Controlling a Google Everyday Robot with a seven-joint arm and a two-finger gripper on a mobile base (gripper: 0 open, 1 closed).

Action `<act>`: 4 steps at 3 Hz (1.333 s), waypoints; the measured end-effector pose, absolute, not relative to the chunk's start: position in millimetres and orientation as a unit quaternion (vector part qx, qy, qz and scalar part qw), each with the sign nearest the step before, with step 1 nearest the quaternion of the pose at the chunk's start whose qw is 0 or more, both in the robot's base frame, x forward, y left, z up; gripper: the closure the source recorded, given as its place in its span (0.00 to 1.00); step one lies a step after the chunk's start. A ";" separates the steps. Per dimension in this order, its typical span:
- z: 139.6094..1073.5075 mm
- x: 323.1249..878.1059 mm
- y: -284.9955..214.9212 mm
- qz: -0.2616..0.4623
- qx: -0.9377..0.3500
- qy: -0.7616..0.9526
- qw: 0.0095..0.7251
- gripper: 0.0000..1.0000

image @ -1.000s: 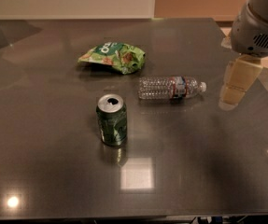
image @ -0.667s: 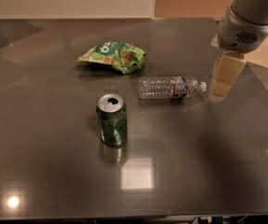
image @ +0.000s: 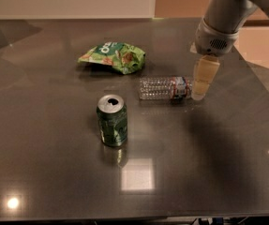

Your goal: Place water bottle upright

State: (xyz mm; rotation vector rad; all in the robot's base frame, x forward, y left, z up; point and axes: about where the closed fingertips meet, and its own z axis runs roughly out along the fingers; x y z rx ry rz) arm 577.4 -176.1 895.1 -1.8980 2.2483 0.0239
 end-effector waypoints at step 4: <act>839.7 588.7 -141.3 0.043 -0.703 0.707 0.065 0.15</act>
Offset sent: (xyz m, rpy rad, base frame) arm 0.0094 0.0314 -0.0547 0.0288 0.1007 0.1564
